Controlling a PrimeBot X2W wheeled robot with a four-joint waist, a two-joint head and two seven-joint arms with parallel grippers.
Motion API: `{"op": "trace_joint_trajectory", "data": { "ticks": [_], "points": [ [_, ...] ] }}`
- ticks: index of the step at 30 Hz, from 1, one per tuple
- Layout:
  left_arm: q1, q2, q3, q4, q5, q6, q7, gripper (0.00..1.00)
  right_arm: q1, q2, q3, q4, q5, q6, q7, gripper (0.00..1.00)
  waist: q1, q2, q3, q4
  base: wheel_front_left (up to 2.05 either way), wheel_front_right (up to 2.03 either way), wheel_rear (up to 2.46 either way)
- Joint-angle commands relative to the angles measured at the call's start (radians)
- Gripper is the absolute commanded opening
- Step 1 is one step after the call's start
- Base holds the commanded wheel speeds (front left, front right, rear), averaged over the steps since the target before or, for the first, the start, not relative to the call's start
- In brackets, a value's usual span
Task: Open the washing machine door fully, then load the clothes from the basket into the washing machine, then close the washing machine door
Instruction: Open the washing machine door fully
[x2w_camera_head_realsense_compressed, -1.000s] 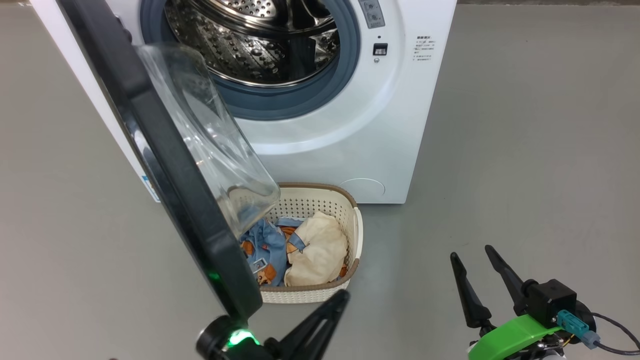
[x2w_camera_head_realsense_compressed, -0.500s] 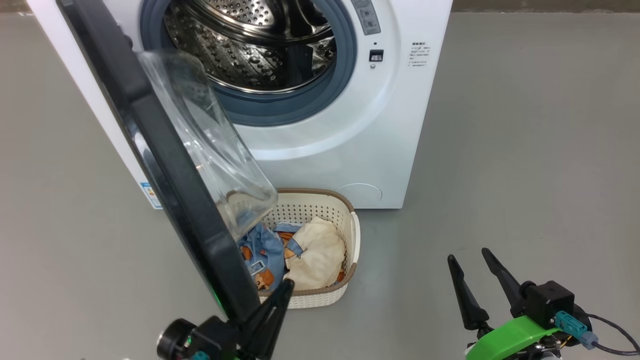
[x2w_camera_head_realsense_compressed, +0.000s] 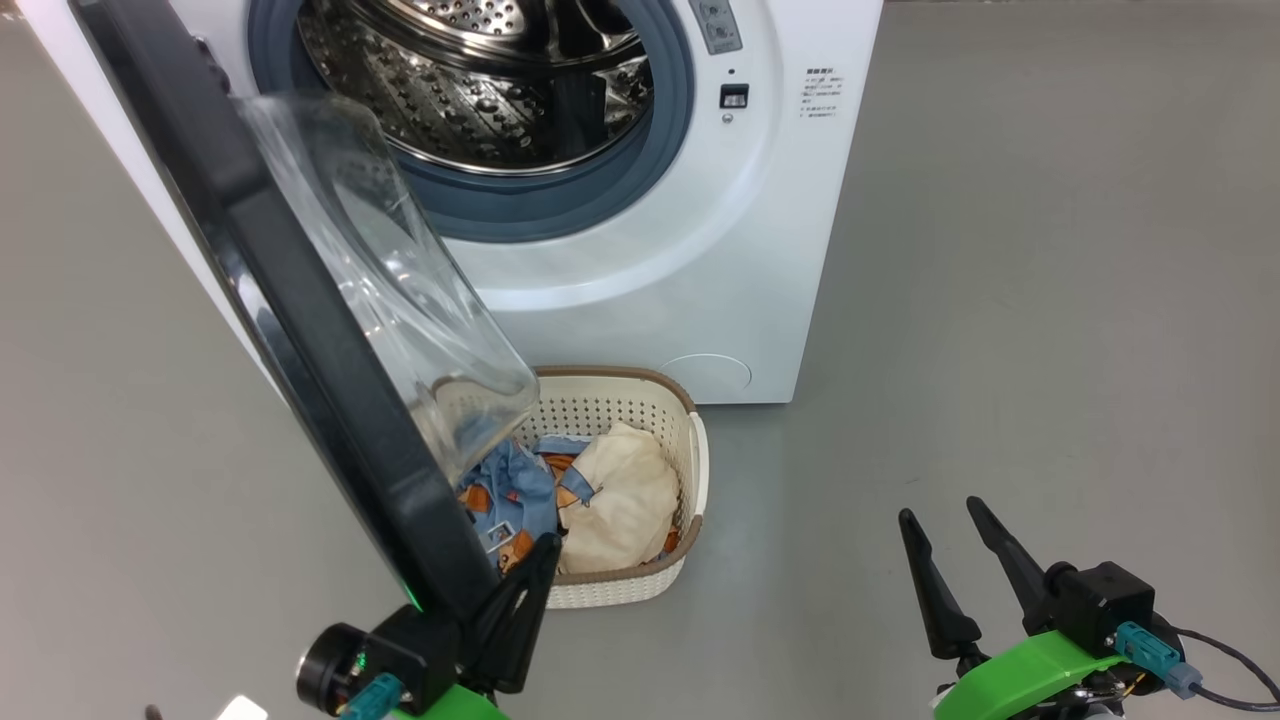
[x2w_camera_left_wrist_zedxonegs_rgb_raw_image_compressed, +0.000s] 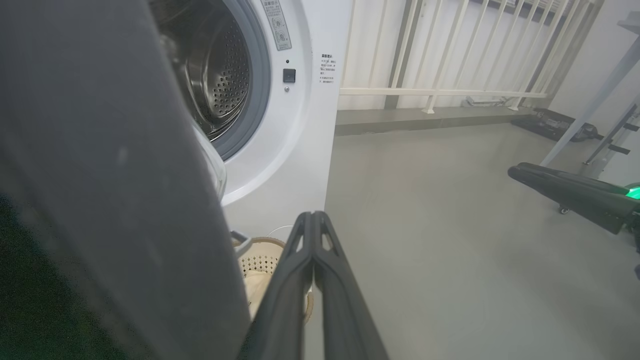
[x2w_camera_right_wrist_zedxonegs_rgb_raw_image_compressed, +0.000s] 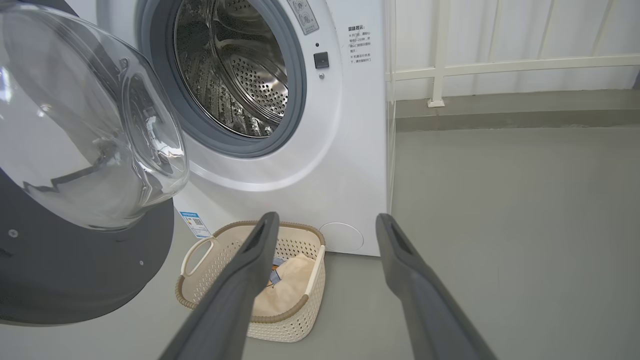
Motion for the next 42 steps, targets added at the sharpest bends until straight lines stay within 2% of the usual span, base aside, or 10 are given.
{"op": "trace_joint_trajectory", "data": {
  "ticks": [1,11,28,42],
  "points": [
    [-0.042,0.004,0.046,-0.014,0.015,-0.002,-0.004,0.00,-0.028,-0.003,0.023,-0.020,0.008,0.002,-0.012,1.00,0.0000,0.0000,0.002,0.003,0.00,0.00,0.00],
    [-0.017,-0.035,0.088,-0.034,0.046,0.001,-0.004,0.00,-0.028,0.002,0.027,-0.009,0.015,0.002,-0.012,1.00,0.0000,0.0000,0.007,0.041,0.00,0.00,0.00],
    [0.008,-0.064,0.171,-0.034,0.059,0.040,-0.004,0.00,-0.037,0.007,0.032,0.003,0.033,0.002,-0.012,1.00,0.0000,0.0000,0.022,0.087,0.00,0.00,0.00],
    [0.068,-0.071,0.190,-0.140,0.058,0.069,-0.004,0.00,-0.041,0.003,0.031,0.005,0.037,0.002,-0.012,1.00,0.0000,0.0000,0.042,0.166,0.00,0.00,0.00]
  ]
}}
